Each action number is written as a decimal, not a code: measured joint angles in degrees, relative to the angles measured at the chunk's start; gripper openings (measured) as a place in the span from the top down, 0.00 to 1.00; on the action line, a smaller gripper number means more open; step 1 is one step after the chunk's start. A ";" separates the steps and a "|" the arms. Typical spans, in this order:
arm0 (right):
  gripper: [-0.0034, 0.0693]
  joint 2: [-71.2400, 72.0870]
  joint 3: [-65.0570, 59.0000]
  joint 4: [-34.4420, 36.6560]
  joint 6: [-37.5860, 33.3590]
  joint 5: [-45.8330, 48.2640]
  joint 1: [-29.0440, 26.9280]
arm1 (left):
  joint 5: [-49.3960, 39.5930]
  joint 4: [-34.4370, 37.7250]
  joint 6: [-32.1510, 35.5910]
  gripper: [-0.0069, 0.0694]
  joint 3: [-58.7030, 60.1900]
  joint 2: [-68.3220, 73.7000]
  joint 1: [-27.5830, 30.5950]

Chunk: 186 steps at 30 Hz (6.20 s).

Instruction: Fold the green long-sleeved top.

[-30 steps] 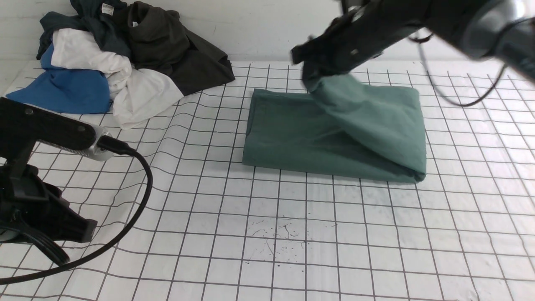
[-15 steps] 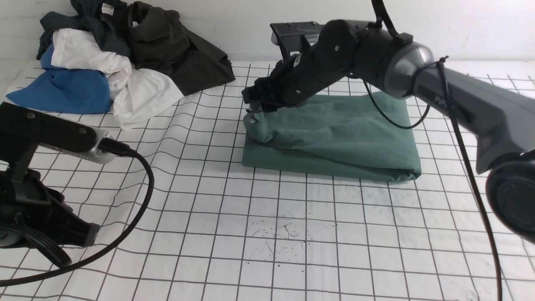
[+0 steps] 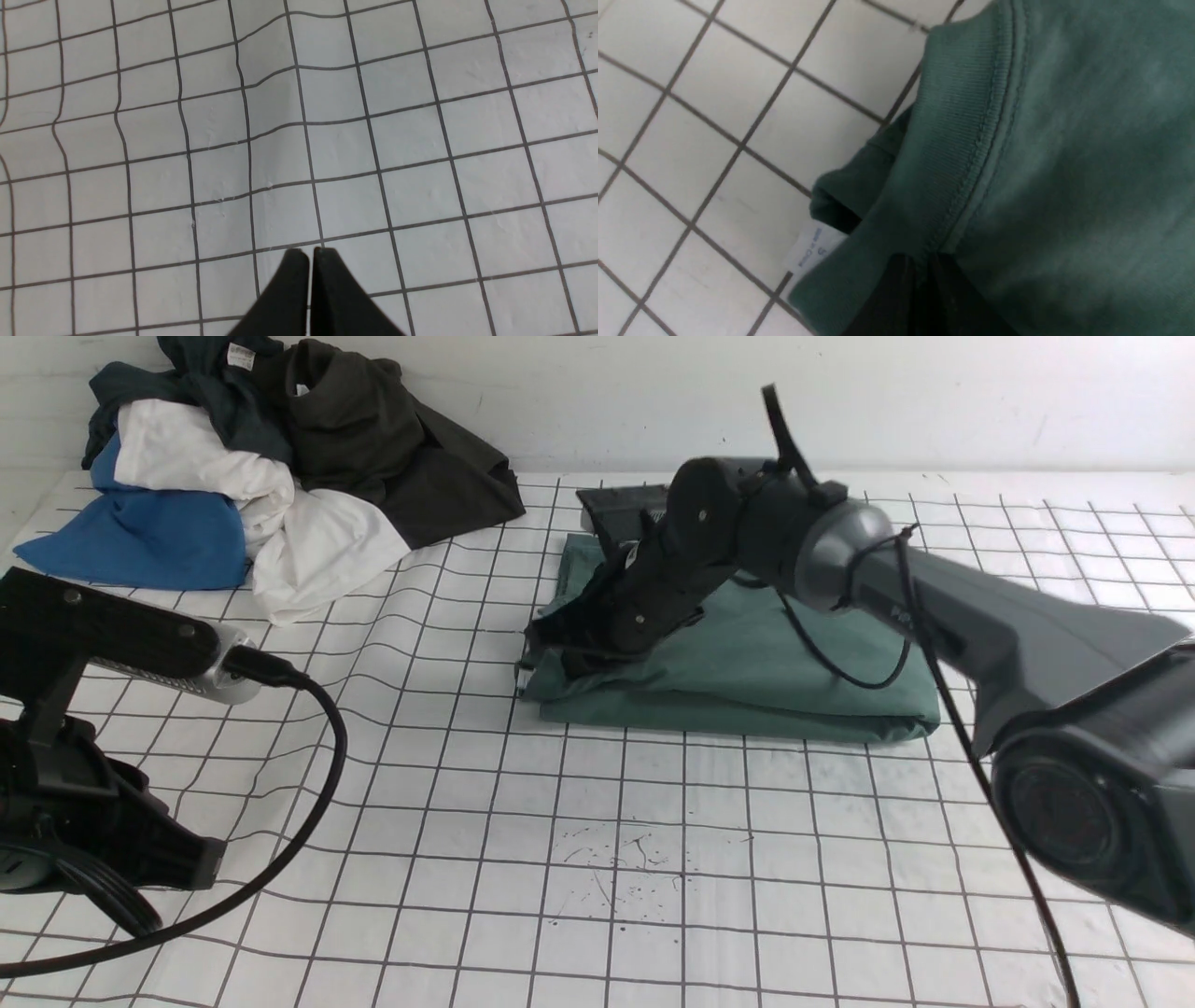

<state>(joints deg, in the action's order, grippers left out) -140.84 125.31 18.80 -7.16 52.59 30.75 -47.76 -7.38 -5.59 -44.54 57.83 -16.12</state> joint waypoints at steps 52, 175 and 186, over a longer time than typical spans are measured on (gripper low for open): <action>0.96 77.17 -52.70 -17.70 -5.42 8.18 -19.59 | 37.12 -12.36 -0.06 0.92 27.76 -53.24 0.00; 0.96 141.39 -126.67 -17.74 8.08 -31.63 -33.21 | 26.97 7.38 5.59 0.92 45.97 -58.48 7.29; 0.96 141.39 -126.67 -17.74 8.08 -31.63 -33.21 | 26.97 7.38 6.04 0.92 45.97 -58.50 7.29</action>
<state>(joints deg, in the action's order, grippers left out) 0.55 -1.36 1.06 0.92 20.96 -2.46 -20.79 0.00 0.45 1.42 -0.67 -8.83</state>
